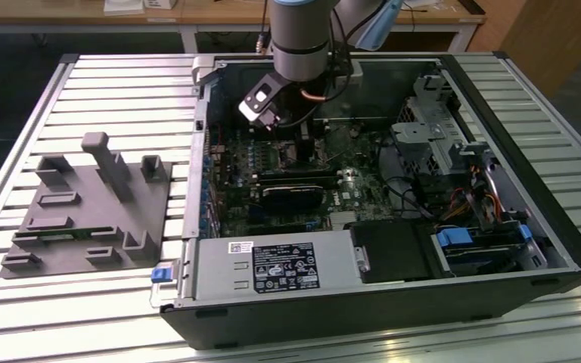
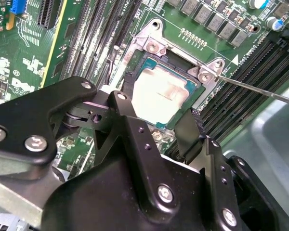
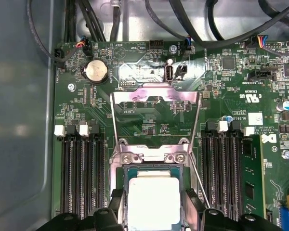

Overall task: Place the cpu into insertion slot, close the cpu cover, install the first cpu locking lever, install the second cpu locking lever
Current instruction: 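Place the cpu into insertion slot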

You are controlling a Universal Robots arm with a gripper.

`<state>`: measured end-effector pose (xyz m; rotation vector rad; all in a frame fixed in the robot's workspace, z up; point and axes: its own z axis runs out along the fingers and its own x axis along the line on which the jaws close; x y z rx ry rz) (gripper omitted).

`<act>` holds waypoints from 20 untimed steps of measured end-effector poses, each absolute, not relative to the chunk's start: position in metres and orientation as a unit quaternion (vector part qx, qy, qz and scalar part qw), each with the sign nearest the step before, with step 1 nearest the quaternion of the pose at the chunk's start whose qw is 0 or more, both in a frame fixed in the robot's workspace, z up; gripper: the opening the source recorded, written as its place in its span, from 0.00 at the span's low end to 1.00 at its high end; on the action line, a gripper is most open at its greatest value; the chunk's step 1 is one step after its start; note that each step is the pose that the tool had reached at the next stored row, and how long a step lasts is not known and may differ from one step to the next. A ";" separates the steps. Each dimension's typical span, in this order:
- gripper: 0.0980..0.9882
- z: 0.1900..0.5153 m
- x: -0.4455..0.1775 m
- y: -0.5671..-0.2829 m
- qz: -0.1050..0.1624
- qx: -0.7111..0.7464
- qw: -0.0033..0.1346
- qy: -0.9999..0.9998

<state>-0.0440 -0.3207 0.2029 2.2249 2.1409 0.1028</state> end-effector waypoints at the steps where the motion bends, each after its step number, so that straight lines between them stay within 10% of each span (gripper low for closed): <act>1: 0.58 0.203 -0.044 -0.321 0.033 0.720 0.026 0.693; 10: 0.56 0.204 -0.044 -0.321 0.033 0.720 0.026 0.693; 20: 0.15 0.204 -0.044 -0.321 0.033 0.720 0.026 0.693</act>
